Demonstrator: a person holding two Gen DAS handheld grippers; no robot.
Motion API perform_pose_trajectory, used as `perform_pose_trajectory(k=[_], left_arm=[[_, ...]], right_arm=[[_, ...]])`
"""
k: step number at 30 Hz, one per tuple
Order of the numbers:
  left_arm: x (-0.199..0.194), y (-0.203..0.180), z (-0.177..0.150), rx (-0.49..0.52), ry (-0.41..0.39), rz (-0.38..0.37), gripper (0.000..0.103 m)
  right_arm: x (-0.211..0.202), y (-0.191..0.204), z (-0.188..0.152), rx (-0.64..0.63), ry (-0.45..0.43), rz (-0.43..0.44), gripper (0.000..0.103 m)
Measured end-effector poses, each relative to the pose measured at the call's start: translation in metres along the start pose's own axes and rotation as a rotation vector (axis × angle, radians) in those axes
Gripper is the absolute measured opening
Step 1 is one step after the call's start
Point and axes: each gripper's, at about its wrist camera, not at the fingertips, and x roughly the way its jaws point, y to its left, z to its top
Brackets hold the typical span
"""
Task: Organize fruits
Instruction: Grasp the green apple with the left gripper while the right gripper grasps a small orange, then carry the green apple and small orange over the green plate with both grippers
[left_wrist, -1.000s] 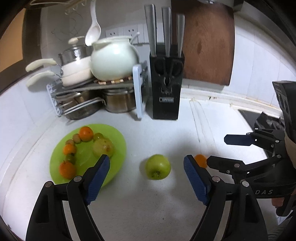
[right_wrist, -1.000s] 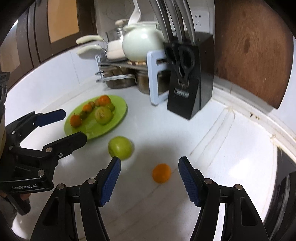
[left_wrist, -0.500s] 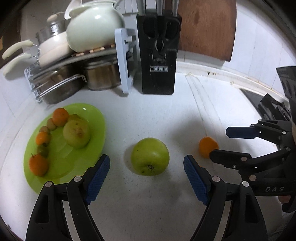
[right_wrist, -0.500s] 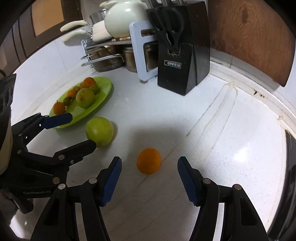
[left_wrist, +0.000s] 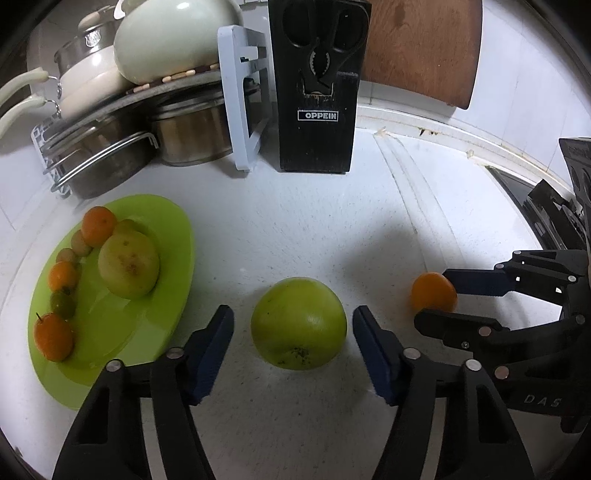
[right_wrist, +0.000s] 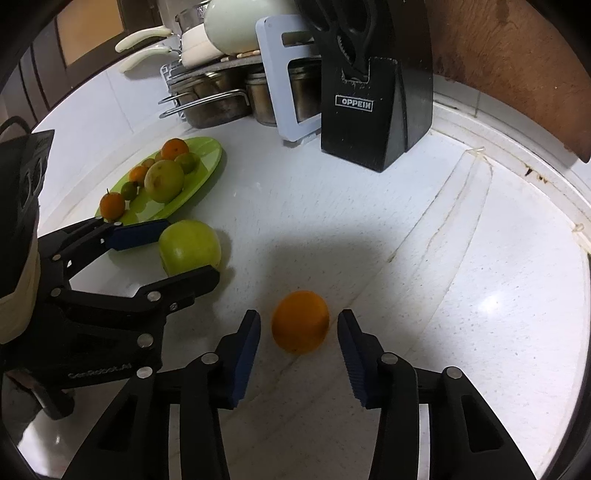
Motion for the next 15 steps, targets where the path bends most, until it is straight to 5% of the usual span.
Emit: perform_pose_trajectory(k=[4,15], left_arm=[[0.0037,0.0002,0.0001,-0.008,0.021,-0.009,0.050],[0.0003,-0.0016,-0.0026,-0.008,0.034,-0.012,0.049]], right_arm=[[0.0026,-0.0004,-0.0004,0.000,0.007,-0.001,0.037],[0.0014,-0.0010,-0.0014,-0.003,0.003,-0.004,0.033]])
